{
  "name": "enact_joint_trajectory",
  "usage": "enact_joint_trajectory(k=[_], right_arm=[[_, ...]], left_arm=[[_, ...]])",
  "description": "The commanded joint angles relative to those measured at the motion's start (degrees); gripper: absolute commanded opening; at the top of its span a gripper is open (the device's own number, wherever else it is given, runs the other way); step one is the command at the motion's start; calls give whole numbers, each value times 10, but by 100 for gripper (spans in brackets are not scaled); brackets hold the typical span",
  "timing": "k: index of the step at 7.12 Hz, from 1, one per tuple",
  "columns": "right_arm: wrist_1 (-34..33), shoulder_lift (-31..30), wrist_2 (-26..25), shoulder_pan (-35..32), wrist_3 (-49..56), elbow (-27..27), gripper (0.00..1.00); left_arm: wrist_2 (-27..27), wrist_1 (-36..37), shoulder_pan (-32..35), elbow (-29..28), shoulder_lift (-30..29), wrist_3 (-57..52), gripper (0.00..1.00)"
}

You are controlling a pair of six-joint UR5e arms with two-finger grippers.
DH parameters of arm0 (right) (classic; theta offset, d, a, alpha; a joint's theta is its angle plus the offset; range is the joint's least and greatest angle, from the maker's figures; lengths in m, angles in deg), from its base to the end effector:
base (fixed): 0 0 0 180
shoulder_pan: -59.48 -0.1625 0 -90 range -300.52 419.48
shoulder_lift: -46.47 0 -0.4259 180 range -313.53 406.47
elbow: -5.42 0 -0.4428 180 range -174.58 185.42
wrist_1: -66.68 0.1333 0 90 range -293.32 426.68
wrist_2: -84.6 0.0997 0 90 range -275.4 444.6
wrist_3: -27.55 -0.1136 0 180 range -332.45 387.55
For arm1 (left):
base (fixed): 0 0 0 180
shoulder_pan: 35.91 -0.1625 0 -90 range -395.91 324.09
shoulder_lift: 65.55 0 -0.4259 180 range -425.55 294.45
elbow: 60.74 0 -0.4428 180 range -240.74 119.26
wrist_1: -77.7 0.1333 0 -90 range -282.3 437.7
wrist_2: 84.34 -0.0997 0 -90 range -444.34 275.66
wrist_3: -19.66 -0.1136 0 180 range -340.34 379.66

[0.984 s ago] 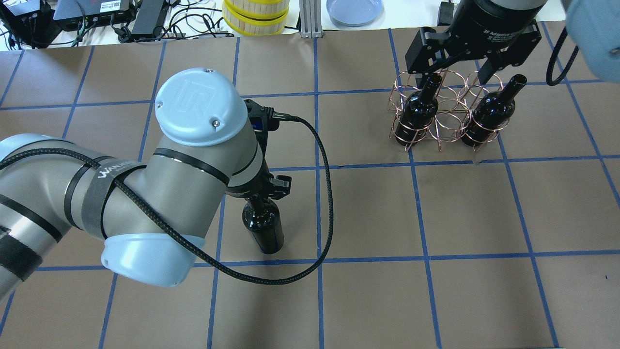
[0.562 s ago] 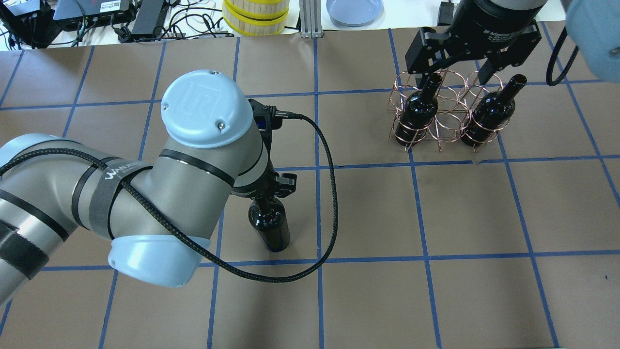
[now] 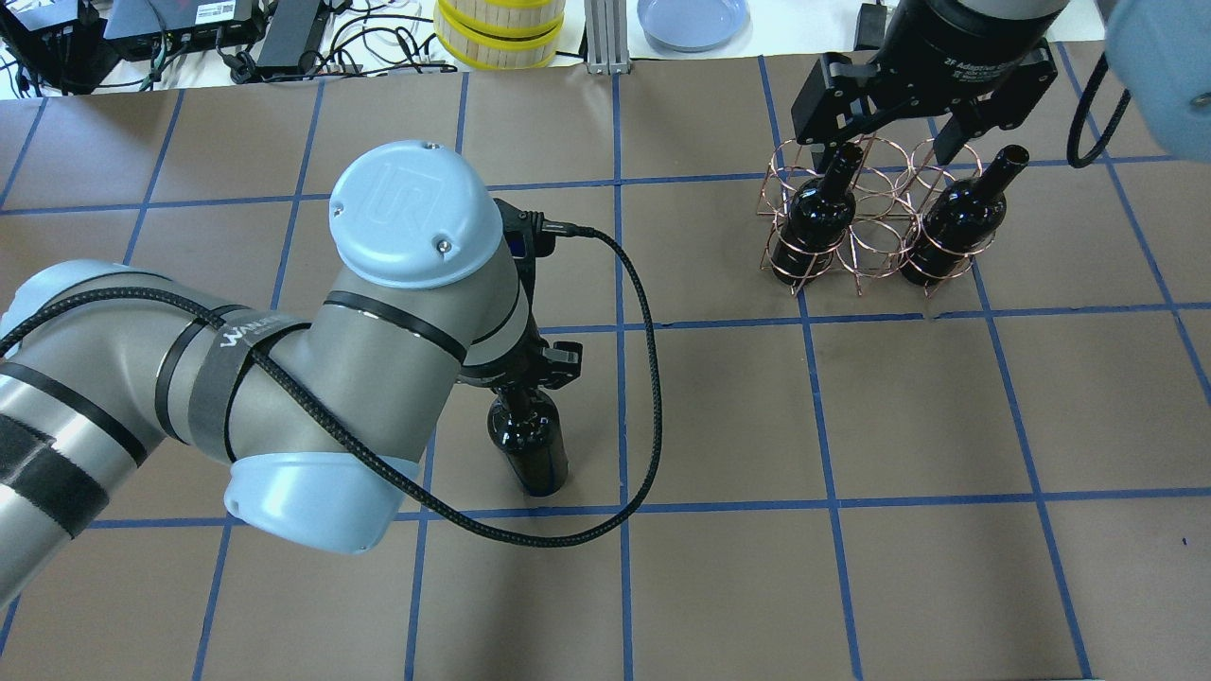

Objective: Place wine into wine basket
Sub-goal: 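Open the left gripper to release the standing bottle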

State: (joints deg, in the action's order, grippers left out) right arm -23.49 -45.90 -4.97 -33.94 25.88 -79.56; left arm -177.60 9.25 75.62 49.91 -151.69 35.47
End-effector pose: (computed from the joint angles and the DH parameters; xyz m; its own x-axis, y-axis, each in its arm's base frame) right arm 0.1658 -0.5263 0.5455 -0.9994 -0.0318 -0.0113 -0.0300 0.9909 -0.1313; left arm -0.3030 -0.4223 0.3548 -0.9949 0.0957 -0.0319 0.0984 0.9906 -0.0953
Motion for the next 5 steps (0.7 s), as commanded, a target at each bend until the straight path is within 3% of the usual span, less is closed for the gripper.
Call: enact_joint_trajectory(k=[1, 5], right_arm=[[1, 0, 0, 0, 0, 0, 100], [0, 0, -1, 0, 0, 0, 100]], left_arm=[[1, 2, 0, -1, -8, 1, 0], [9, 2, 0, -3, -14, 5, 0]])
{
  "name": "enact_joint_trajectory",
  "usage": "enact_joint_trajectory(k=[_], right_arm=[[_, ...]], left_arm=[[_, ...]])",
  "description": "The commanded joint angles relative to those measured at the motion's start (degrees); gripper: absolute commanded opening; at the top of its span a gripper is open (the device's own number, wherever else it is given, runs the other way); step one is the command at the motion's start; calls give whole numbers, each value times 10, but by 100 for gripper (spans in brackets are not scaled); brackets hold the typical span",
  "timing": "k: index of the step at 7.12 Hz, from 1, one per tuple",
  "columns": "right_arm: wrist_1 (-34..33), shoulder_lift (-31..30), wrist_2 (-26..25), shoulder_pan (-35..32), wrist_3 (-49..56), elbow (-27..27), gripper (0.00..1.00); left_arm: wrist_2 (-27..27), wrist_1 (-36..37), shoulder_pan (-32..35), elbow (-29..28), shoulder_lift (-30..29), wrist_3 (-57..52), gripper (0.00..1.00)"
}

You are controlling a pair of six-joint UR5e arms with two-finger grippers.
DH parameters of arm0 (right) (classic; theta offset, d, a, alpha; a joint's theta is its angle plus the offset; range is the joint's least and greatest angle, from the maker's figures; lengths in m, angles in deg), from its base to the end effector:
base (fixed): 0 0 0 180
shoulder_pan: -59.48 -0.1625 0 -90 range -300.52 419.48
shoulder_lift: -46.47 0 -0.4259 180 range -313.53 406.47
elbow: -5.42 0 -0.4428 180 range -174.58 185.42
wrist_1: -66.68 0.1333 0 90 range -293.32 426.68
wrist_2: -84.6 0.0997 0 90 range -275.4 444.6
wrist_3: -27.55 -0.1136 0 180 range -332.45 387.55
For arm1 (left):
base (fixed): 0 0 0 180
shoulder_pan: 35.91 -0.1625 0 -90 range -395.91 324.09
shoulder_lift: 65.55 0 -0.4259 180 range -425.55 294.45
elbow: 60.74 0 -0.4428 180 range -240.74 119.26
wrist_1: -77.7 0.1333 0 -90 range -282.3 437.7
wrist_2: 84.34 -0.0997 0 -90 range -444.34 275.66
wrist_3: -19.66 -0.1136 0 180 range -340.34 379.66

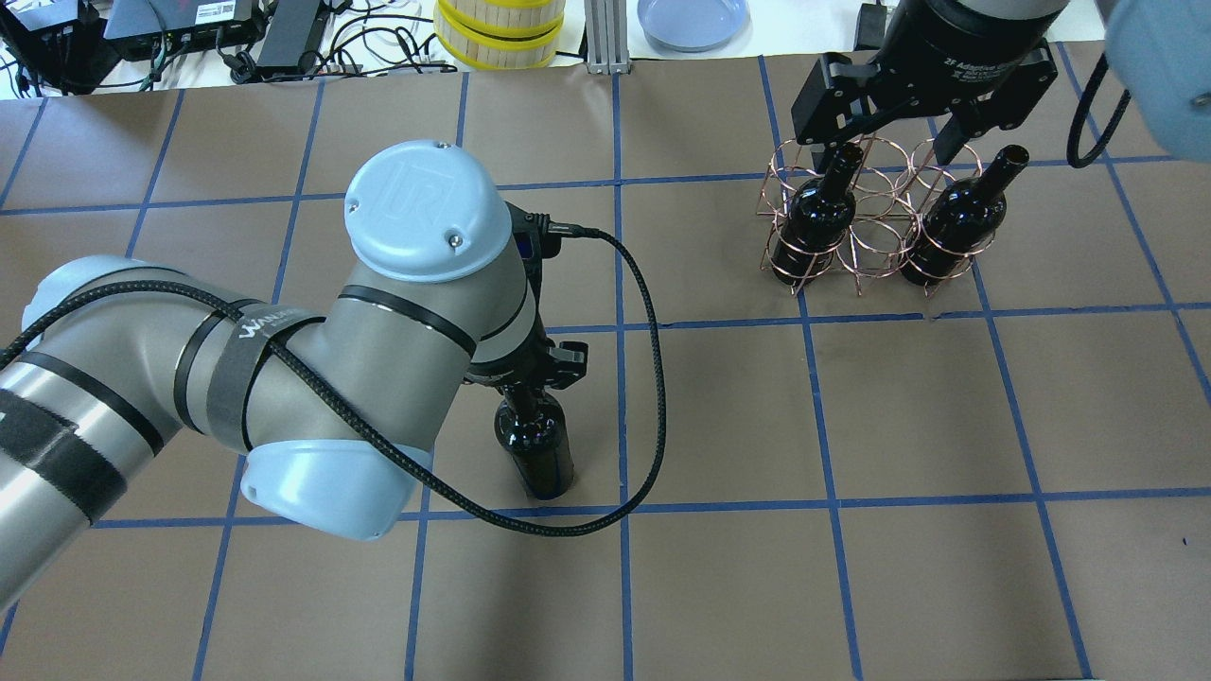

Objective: Place wine into wine basket
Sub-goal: 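Open the left gripper to release the standing bottle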

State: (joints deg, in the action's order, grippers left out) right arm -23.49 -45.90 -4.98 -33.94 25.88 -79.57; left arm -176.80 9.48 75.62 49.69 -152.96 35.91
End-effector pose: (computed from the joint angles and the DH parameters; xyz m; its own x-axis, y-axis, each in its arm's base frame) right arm 0.1658 -0.5263 0.5454 -0.9994 -0.0318 -0.0111 -0.0300 0.9909 -0.1311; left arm -0.3065 -0.4268 0.3459 -0.9957 0.0897 -0.0219 0.0911 0.9928 -0.0779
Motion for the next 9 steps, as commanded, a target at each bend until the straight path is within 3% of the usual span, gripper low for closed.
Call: enact_joint_trajectory(k=[1, 6, 7, 9], right_arm=[[0, 0, -1, 0, 0, 0, 100], [0, 0, -1, 0, 0, 0, 100], [0, 0, -1, 0, 0, 0, 100], [0, 0, -1, 0, 0, 0, 100]], left_arm=[[3, 0, 0, 0, -2, 1, 0], [5, -1, 0, 0, -8, 3, 0], [5, -1, 0, 0, -9, 5, 4], [4, -3, 0, 0, -11, 22, 20]])
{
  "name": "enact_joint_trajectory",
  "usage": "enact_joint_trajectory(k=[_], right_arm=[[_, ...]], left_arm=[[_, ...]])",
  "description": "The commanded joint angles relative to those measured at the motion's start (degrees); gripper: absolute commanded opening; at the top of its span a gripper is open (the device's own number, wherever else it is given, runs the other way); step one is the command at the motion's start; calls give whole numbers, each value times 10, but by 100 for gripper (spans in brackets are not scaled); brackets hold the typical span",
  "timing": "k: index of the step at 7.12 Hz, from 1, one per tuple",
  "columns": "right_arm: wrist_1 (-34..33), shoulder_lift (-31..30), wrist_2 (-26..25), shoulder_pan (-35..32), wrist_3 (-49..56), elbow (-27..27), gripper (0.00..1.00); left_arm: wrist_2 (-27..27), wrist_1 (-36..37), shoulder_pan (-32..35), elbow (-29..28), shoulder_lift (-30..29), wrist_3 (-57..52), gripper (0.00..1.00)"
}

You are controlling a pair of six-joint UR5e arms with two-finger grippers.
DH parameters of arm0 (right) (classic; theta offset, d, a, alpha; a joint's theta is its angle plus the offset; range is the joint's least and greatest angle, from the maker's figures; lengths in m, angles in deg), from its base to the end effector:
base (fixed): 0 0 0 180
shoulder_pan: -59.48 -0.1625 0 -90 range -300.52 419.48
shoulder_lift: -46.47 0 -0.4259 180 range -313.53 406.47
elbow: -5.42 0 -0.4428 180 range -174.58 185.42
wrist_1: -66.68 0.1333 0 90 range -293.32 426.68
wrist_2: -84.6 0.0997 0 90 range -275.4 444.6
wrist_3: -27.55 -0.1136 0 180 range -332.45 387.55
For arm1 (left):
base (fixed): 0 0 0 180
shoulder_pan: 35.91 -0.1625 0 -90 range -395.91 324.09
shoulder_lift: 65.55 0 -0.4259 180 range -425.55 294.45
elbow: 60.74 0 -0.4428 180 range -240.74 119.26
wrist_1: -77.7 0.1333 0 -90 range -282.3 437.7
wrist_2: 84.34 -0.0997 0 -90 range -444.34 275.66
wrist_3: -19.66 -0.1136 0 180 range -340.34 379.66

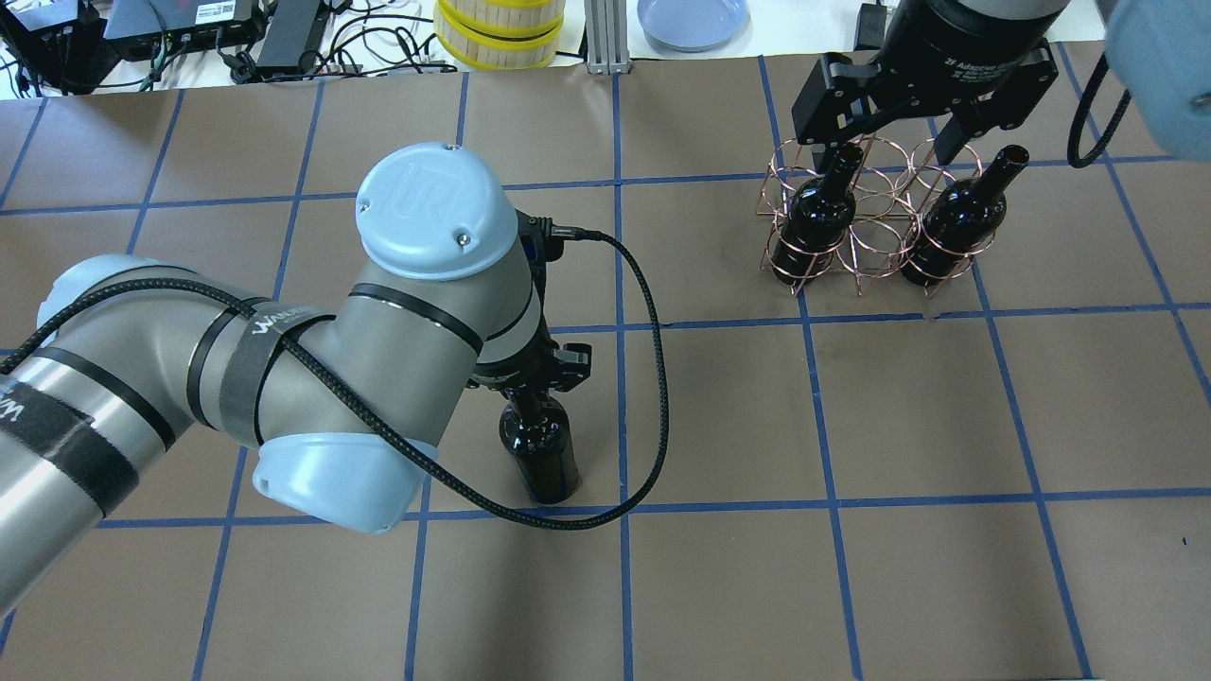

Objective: Place wine into wine basket
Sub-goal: 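Open the left gripper to release the standing bottle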

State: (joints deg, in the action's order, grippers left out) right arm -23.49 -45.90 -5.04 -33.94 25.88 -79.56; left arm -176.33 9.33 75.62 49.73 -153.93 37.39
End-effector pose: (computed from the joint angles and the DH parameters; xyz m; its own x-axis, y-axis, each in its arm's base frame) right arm 0.1657 -0.5263 0.5455 -0.9994 -0.0316 -0.0101 -0.0300 0.9909 -0.1313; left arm -0.3083 -0.4289 0.3366 -0.9977 0.0649 -0.0183 0.0658 0.9962 -0.0568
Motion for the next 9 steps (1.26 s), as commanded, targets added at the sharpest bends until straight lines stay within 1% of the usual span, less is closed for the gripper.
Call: enact_joint_trajectory(k=[1, 2, 3, 4, 5, 8, 9], right_arm=[[0, 0, 1, 0, 0, -3, 100], [0, 0, 1, 0, 0, -3, 100], [0, 0, 1, 0, 0, -3, 100], [0, 0, 1, 0, 0, -3, 100], [0, 0, 1, 0, 0, -3, 100], [0, -2, -1, 0, 0, -4, 100], [1, -4, 0, 0, 0, -4, 100]], left_arm=[[-1, -1, 0, 0, -1, 6, 24], [0, -1, 0, -1, -1, 7, 26], [0, -2, -1, -1, -1, 12, 37], [0, -3, -1, -1, -1, 30, 46], [0, -3, -1, -1, -1, 32, 48], [0, -3, -1, -1, -1, 33, 49], [1, -3, -4, -4, -1, 33, 52]])
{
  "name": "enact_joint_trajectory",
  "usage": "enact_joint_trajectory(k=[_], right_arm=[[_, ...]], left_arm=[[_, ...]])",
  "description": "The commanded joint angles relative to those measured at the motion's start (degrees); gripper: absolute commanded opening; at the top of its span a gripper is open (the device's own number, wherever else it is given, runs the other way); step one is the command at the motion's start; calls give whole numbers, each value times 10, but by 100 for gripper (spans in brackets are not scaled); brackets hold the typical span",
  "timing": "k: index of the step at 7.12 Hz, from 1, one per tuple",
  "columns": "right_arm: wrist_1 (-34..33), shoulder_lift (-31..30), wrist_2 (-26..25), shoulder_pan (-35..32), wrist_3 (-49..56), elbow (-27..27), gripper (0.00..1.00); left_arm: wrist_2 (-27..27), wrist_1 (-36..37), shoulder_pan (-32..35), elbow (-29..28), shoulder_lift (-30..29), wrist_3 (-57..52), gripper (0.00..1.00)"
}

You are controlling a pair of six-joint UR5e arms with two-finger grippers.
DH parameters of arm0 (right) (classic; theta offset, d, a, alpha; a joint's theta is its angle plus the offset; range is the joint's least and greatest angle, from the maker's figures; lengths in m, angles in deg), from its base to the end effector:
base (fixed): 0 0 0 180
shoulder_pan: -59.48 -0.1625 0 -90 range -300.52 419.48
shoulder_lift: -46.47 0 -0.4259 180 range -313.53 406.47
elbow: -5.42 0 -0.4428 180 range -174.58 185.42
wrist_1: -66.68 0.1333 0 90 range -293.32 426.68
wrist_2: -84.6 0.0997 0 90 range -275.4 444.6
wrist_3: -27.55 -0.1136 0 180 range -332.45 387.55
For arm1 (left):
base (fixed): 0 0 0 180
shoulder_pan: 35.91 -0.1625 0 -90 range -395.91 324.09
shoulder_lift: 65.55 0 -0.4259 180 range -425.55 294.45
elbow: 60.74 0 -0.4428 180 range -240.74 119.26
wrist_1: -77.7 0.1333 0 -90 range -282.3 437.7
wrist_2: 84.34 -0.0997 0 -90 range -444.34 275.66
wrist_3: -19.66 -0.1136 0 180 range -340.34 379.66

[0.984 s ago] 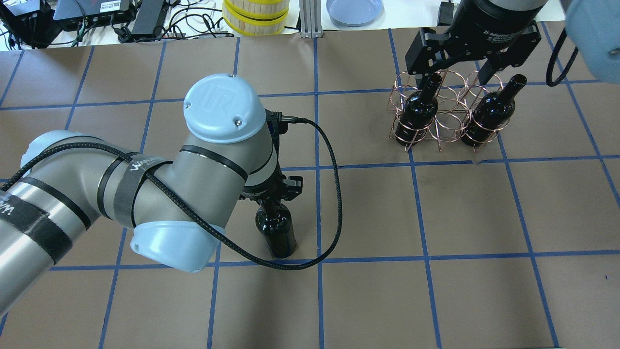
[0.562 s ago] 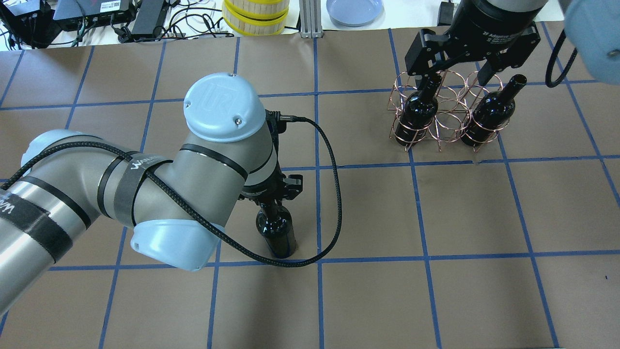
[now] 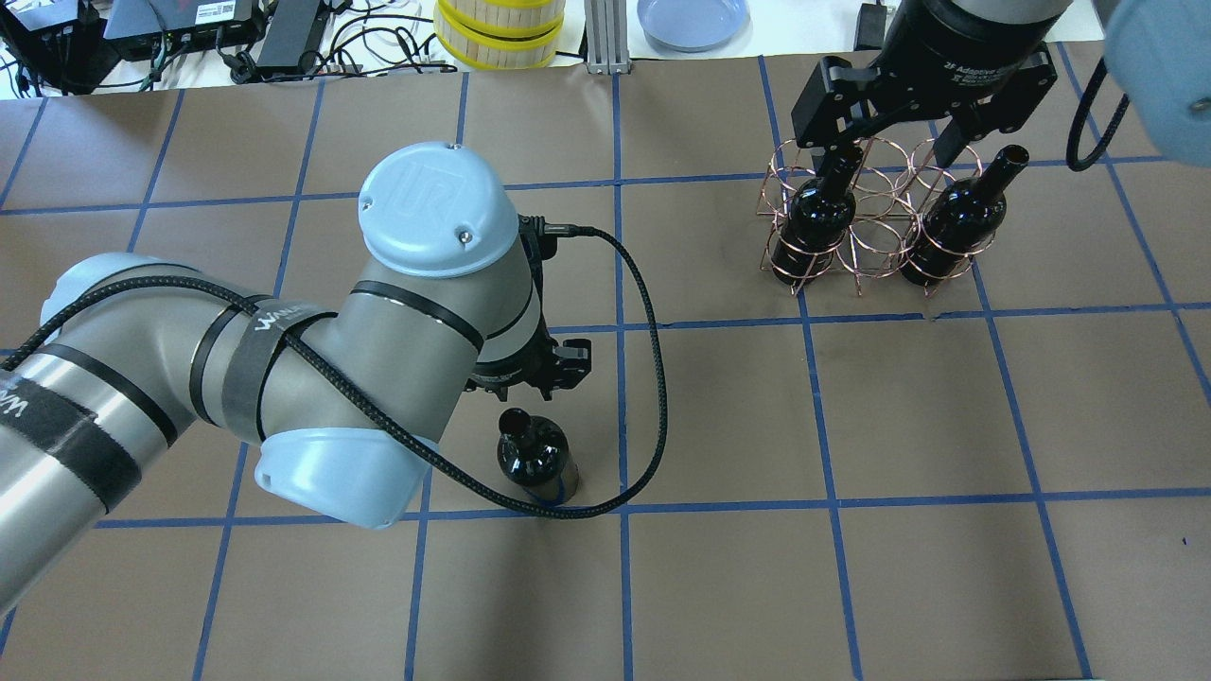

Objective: Place wine into wine basket
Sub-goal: 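Raise the left gripper away while the right gripper moves toward the bottle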

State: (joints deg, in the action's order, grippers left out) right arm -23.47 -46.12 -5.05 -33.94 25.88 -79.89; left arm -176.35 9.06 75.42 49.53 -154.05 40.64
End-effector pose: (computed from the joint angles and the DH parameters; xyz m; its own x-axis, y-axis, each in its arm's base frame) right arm 0.1656 -0.5246 0.5443 -0.9995 -0.0316 -0.0098 -0.0300 0.9912 -0.1291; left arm -0.3070 -0.4307 0.3369 -0.9999 0.0049 -0.0165 0.0058 0.9985 -0.0547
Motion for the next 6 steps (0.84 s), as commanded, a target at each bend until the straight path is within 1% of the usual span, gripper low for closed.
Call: enact_joint_trajectory(k=[1, 2, 3, 4, 5, 6], right_arm=[[-1, -3, 4, -1, -1, -6, 100], [-6, -3, 5, -1, -2, -7, 100], [-6, -3, 4, -1, -1, -7, 100], [-6, -2, 4, -3, -10, -7, 100], [-4, -1, 3, -16, -17, -7, 100], [-8, 1, -4, -38, -25, -7, 100]], left_arm=[[-5, 0, -7, -20, 0, -7, 66], [-7, -6, -11, -49, 0, -8, 96], [-2, -31, -41, -78, -1, -11, 100], [3, -69, -87, -106, -3, -41, 100], [19, -122, -131, -140, -3, -106, 100], [20, -174, -183, -186, -4, -160, 100]])
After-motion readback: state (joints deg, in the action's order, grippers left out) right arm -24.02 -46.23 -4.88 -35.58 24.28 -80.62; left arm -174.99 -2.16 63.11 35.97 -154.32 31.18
